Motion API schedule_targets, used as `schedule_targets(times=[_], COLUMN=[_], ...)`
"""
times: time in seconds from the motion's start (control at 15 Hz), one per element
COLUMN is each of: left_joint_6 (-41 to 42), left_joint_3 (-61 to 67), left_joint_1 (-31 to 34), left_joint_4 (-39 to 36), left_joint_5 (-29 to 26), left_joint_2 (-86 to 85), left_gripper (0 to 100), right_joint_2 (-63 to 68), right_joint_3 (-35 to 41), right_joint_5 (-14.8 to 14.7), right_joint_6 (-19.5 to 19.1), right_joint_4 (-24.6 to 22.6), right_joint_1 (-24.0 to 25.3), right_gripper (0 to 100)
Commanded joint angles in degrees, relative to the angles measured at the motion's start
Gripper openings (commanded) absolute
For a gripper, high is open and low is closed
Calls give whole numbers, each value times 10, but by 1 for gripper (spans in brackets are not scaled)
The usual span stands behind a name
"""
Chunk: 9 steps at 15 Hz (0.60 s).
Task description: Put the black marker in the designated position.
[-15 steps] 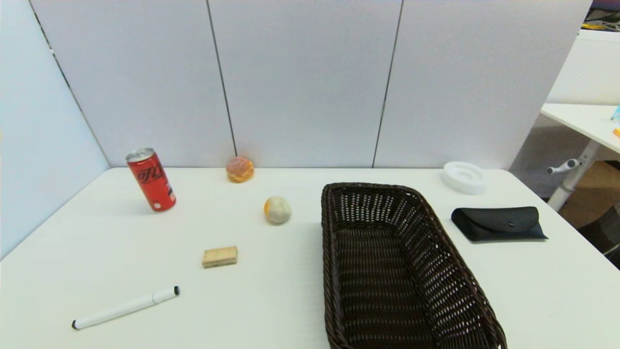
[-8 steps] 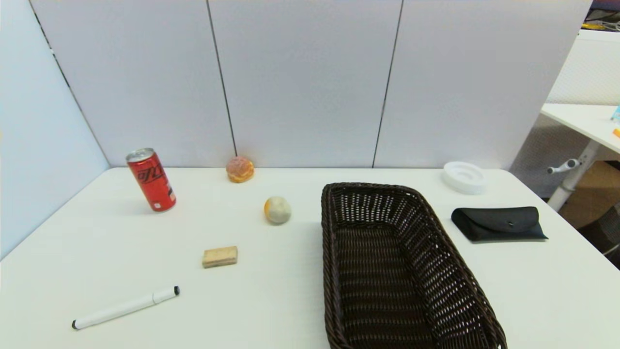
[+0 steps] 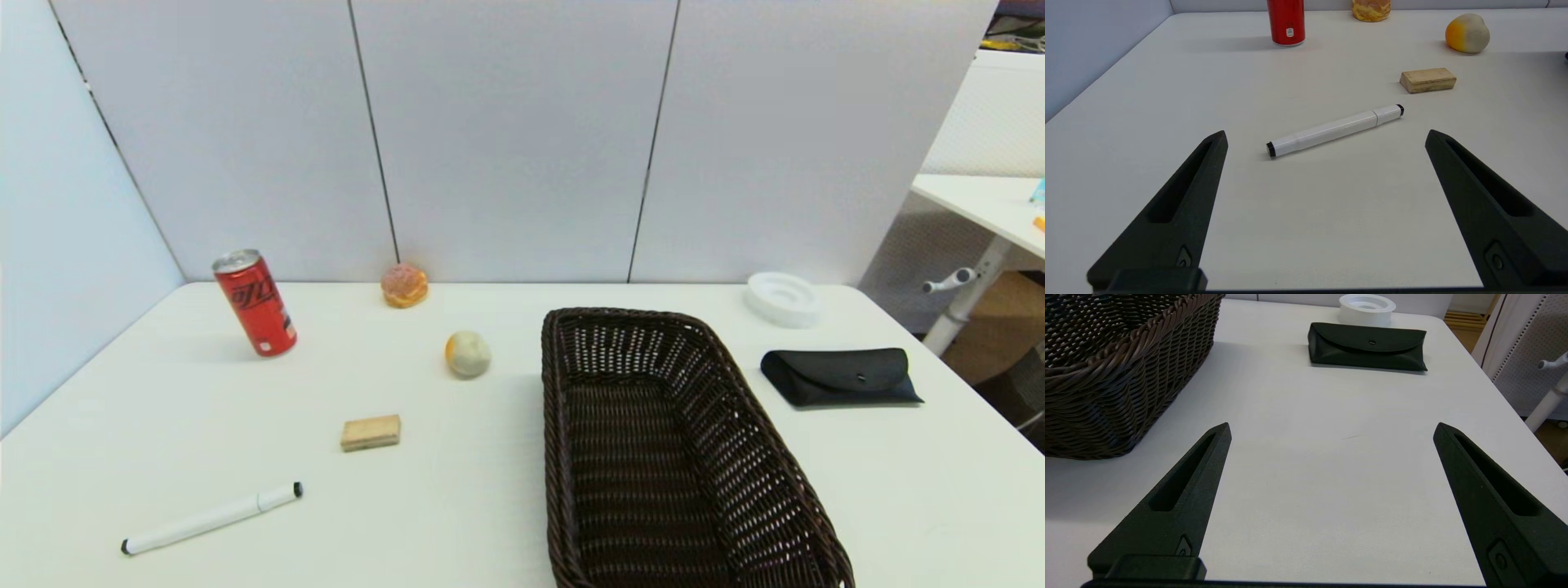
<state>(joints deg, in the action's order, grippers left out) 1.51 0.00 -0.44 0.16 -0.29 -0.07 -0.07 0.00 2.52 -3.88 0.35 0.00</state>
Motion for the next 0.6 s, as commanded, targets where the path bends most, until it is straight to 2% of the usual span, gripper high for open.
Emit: schedule_targets(times=[0.07,0.2,0.33,0.6], left_joint_6=[-7,-6,9,87], left_joint_3=[0,-6,-65,-187], left_joint_1=[0,0,2,-23], left_joint_4=[-1,-1,12,87], left_joint_5=[2,3,-1,4], left_joint_2=[1,9,60,233], left_gripper=[100,100,100,100], right_joint_2=[1,1,1,1], right_joint_3=[0,0,0,0], right_joint_5=[0,0,0,0], right_joint_6=[0,-1,0,0], right_joint_4=[0,0,0,0], right_joint_1=[0,0,0,0], right_gripper=[100,100,100,100])
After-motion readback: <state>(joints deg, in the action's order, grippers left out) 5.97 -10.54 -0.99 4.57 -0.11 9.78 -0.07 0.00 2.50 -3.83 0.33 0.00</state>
